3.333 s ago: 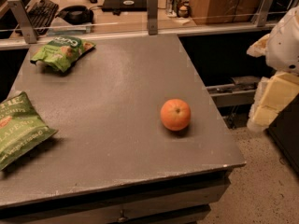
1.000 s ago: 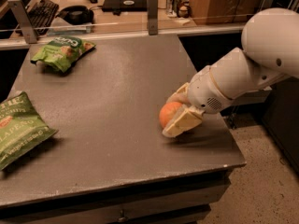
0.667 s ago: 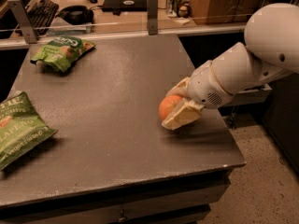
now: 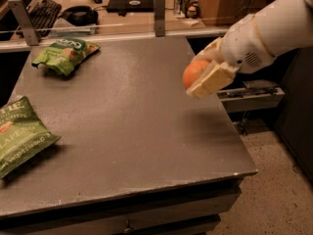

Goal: Move orange near green rice chip bag

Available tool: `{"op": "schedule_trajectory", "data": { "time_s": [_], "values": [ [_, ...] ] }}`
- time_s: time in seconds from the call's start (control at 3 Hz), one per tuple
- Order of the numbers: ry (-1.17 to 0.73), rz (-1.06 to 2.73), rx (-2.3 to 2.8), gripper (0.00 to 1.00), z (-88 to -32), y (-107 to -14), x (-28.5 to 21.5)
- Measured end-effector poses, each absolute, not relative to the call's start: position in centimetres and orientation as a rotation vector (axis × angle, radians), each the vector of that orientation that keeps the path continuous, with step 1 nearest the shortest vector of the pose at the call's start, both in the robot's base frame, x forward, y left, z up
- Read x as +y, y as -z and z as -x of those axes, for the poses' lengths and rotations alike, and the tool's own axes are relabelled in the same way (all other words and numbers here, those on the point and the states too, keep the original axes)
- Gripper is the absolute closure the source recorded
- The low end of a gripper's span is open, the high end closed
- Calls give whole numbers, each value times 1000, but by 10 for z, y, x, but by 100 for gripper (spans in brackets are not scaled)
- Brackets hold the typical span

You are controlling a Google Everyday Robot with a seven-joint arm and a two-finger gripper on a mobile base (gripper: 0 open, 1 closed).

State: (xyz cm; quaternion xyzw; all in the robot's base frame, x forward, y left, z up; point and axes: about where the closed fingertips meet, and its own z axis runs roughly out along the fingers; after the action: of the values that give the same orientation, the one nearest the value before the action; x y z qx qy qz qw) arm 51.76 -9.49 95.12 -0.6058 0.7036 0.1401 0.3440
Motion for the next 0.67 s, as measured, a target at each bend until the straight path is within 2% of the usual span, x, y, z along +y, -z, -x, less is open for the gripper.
{"op": "schedule_trajectory", "data": {
  "time_s": [0.67],
  "values": [
    [-342,1559,1806,100,-522,-967,-97]
  ]
}}
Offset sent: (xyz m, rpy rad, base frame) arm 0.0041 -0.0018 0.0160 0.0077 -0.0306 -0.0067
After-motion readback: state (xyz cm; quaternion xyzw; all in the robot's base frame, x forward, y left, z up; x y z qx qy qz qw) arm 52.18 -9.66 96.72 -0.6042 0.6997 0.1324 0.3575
